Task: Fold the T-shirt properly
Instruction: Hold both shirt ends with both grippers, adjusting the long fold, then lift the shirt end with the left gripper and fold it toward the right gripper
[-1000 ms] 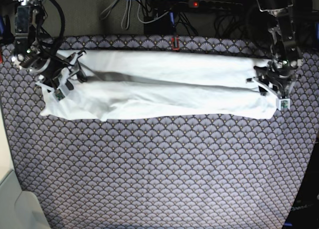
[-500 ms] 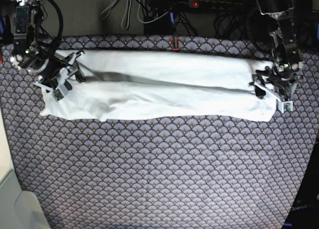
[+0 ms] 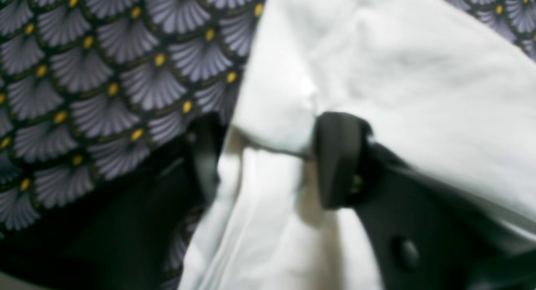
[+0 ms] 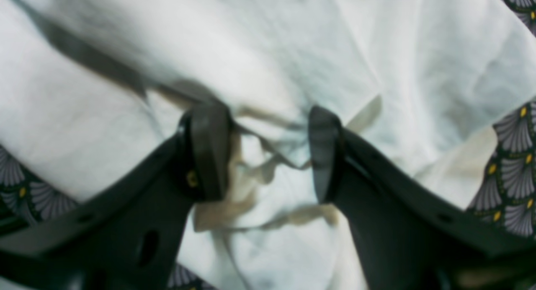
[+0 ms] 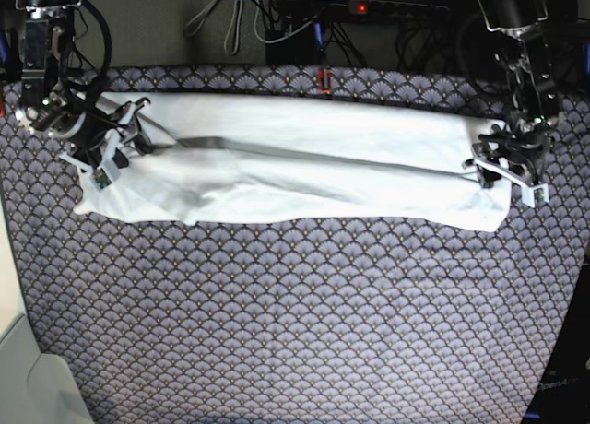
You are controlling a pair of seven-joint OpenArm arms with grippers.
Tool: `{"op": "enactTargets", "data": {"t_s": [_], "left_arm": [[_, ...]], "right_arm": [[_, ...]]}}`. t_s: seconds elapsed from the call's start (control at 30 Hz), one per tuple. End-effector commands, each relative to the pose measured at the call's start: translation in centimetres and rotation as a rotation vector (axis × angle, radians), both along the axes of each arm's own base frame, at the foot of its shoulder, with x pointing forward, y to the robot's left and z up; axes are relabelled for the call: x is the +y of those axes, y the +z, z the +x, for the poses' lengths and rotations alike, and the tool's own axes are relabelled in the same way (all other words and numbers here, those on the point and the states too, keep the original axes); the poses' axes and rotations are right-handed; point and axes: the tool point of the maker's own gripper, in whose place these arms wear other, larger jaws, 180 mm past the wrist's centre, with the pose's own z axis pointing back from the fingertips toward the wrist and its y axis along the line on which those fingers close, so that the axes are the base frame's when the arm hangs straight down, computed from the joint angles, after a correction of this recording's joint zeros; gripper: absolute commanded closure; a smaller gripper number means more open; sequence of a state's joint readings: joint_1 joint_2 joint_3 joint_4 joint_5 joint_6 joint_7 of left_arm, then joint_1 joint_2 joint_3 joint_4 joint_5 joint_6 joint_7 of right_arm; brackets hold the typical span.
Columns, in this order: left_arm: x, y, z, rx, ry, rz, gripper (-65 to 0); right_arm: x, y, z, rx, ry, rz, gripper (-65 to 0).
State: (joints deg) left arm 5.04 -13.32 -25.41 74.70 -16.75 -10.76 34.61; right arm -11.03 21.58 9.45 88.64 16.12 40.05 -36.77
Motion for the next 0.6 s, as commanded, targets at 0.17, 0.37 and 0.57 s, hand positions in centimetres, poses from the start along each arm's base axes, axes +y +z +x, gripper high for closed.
{"op": "enactTargets", "data": {"t_s": [0.17, 0.37, 0.57], "left_arm": [[-1.1, -2.0, -2.0, 0.120, -0.022, -0.030, 0.0], [-1.2, 2.6, 0.6, -0.007, -0.056, 0.031, -0.2], [-2.2, 10.0, 3.3, -0.183, -0.104, 0.110, -0.3]], "right_arm": [[-0.8, 0.7, 0.6, -0.023, -0.001, -0.022, -31.4], [-0.7, 0.7, 0.6, -0.023, 0.002, -0.020, -31.4], [-0.7, 0.8, 0.6, -0.024, 0.002, -0.021, -31.4]]}}
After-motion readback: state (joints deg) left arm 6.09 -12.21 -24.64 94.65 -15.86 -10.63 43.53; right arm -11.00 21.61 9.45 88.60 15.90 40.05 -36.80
